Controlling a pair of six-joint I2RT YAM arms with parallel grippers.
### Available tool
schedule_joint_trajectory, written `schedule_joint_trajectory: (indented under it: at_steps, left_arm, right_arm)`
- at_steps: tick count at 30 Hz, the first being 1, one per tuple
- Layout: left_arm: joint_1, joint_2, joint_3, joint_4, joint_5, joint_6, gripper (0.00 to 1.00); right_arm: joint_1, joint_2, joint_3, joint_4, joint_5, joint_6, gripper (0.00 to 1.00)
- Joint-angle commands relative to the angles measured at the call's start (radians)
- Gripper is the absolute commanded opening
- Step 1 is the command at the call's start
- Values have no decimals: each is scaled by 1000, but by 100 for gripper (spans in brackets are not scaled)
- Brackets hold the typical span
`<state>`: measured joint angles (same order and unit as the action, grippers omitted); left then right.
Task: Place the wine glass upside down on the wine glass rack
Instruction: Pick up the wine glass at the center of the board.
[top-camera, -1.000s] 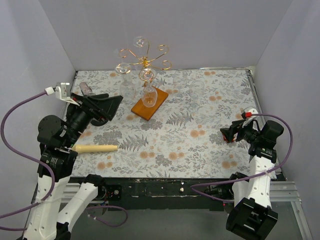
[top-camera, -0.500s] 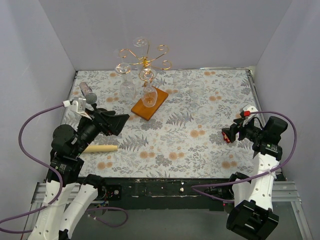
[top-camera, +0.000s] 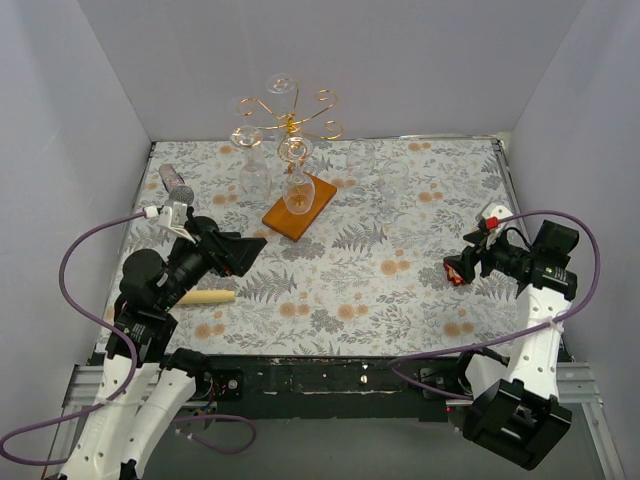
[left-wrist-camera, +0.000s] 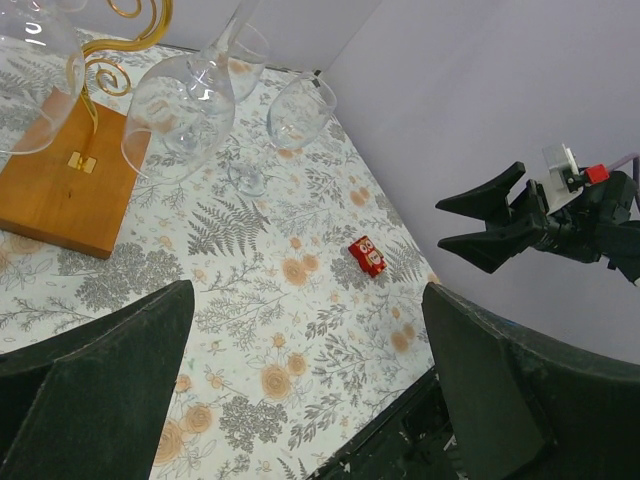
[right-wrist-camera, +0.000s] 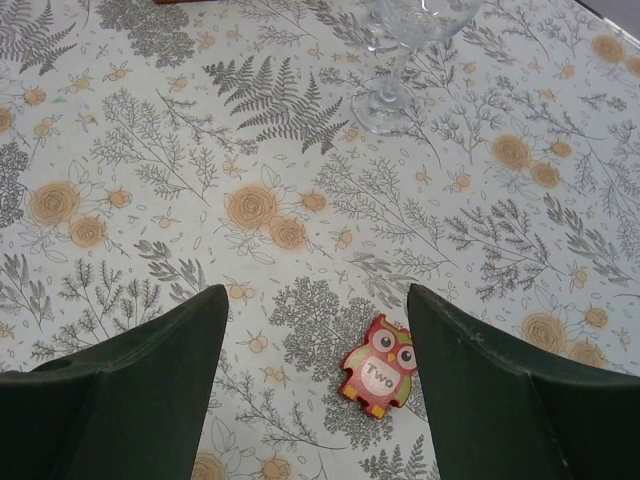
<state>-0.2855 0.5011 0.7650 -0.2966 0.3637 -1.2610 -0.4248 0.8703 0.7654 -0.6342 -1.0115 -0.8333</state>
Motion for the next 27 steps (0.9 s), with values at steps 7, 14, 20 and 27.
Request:
schedule_joint_trajectory:
  at_steps: [7,14,20,27]
  left_arm:
    - [-3,4,-42,40,30,-44,98]
    - [-4,-3,-62,43,24,-87,98]
    - [-3,-3,-76,40,21,-104,98]
    - [-4,-1,-87,39,20,-117,98]
  right_arm:
    - [90,144,225,-245,-10,-216,80]
    - [282,177,276,-256,115,-230,80]
    - [328,222,342,-269,128,-253,80]
    - [376,259,373,-288,146,-274,80]
